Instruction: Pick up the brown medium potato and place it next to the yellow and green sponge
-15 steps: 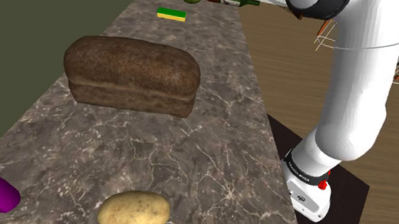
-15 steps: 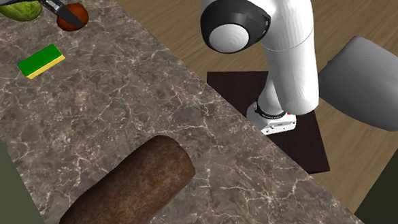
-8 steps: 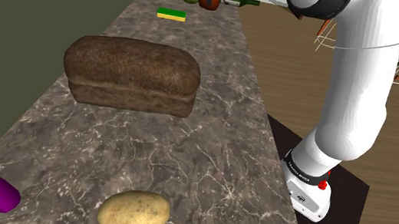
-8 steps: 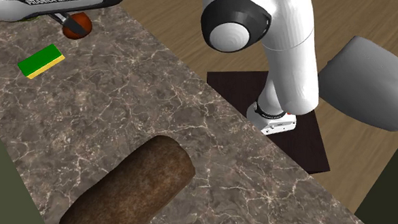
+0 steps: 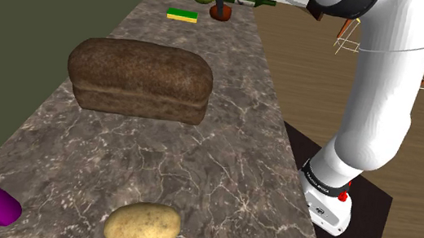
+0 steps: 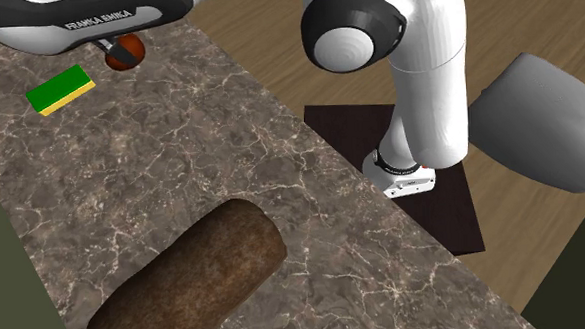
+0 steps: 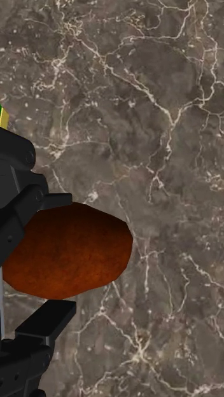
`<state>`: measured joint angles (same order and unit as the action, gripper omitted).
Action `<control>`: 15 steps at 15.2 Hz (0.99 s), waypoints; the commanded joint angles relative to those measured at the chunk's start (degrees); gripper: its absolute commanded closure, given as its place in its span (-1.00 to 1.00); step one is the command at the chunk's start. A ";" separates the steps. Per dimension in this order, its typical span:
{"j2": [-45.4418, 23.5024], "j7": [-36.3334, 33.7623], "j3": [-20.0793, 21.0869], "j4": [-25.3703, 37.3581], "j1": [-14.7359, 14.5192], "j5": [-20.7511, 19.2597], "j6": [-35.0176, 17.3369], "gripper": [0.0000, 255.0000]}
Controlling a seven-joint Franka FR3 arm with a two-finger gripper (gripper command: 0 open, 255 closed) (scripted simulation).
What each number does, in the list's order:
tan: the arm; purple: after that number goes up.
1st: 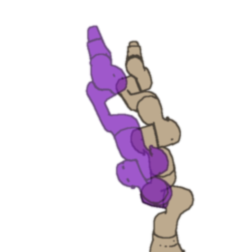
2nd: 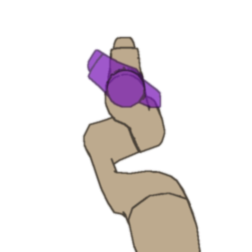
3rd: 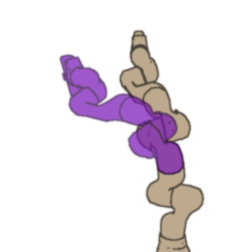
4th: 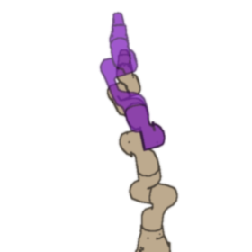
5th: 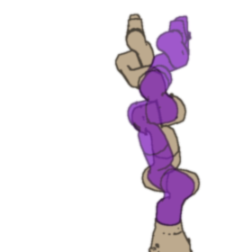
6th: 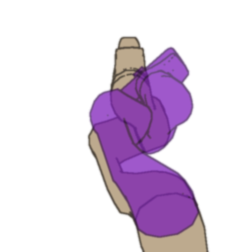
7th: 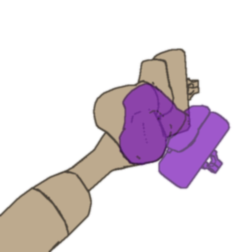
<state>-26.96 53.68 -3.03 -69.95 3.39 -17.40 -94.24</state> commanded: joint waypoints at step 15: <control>0.43 -1.99 0.07 -7.07 0.10 -0.31 -6.39 1.00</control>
<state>-26.54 51.70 -2.96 -77.02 3.49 -17.70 -100.62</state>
